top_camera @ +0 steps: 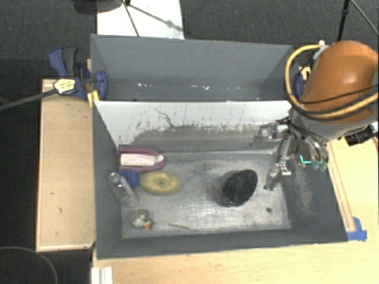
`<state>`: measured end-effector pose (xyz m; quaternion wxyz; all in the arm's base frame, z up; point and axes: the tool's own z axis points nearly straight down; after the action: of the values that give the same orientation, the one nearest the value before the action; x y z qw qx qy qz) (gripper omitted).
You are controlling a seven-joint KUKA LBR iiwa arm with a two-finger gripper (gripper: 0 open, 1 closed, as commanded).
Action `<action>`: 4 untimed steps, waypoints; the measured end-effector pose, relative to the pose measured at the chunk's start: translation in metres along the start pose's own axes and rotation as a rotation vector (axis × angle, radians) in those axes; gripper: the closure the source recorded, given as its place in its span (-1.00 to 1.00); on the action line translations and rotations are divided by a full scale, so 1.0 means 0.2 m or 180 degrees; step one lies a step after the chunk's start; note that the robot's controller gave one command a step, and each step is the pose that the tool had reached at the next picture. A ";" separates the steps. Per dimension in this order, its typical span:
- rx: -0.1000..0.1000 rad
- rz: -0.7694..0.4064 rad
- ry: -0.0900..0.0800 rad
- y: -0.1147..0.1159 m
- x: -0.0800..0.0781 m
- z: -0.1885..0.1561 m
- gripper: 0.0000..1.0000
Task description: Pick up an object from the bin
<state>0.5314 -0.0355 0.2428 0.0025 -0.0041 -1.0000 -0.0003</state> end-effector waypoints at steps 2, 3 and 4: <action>0.0006 0.0388 -0.0008 -0.14 -0.08 0.84 -1.00; 0.0002 0.0381 -0.0052 -0.18 -0.29 0.58 -1.00; 0.0005 0.0483 -0.0011 -0.38 -0.08 0.67 -1.00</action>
Offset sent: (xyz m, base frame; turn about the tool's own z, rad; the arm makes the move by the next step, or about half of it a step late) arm 0.0197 0.0382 -0.1516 -0.0082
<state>0.5461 -0.1109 0.1096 0.0008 -0.0799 -0.9968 0.0008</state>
